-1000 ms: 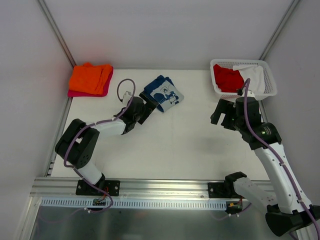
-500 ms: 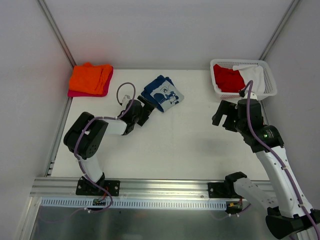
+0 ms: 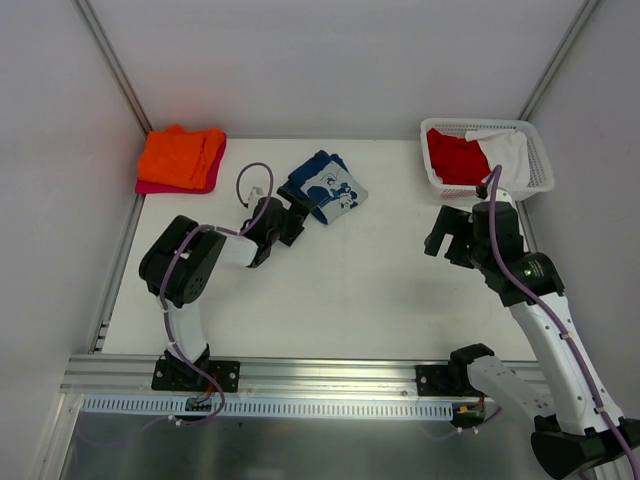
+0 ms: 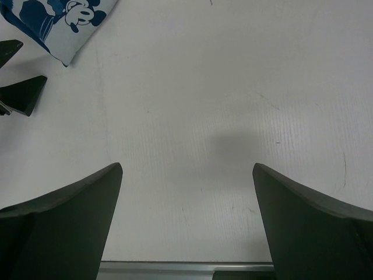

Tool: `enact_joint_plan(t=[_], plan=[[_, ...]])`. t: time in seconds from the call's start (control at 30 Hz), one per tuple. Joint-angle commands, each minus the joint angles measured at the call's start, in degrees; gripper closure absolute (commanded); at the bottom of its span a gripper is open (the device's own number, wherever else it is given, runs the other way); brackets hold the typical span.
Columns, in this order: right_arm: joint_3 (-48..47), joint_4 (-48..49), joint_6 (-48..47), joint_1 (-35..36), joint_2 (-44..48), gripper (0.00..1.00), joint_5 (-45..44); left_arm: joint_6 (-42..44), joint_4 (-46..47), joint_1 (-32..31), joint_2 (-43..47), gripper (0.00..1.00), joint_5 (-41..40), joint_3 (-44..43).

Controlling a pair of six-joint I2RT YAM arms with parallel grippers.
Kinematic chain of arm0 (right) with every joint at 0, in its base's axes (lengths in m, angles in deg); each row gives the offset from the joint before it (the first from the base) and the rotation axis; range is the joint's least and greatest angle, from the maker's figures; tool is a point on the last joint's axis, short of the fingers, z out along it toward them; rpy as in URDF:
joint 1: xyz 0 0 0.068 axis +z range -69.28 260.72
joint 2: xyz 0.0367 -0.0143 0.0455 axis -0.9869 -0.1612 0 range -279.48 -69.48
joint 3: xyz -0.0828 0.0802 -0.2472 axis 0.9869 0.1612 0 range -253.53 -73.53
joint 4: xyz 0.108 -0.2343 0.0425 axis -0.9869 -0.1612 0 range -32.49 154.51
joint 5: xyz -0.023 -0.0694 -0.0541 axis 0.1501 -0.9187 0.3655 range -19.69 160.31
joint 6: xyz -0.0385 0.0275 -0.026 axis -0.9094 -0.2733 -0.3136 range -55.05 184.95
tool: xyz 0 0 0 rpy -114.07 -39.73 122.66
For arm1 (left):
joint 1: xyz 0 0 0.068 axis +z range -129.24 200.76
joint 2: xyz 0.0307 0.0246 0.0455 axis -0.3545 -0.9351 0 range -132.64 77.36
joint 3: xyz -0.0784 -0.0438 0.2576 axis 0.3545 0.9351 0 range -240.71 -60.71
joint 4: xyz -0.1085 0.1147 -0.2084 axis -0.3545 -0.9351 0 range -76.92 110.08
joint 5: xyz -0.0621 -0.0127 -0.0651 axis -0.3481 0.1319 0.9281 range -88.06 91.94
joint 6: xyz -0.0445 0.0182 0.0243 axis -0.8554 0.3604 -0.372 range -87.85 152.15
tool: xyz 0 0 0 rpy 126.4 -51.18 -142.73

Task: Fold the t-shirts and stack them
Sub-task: Put the neatly folded tshirt into the corner of the board with the left arm

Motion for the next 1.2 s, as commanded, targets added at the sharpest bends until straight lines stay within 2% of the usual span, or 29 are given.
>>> enact_joint_plan(t=[0.0,0.37,1.17], plan=[[0.5,-0.78,-0.15,-0.57,1.18,0.0,-1.28,-0.18,-0.98,0.79,-2.51,0.01,1.15,-1.98],[0.24,-0.96,-0.51,-1.01,1.79,0.01,-1.1,1.4,-5.37,0.7,-5.76,0.01,2.47,-8.49],[-0.29,-2.36,-2.18,-2.07,3.55,0.0,-1.8,0.08,-8.01,-0.88,-16.66,0.01,3.26,-23.43]])
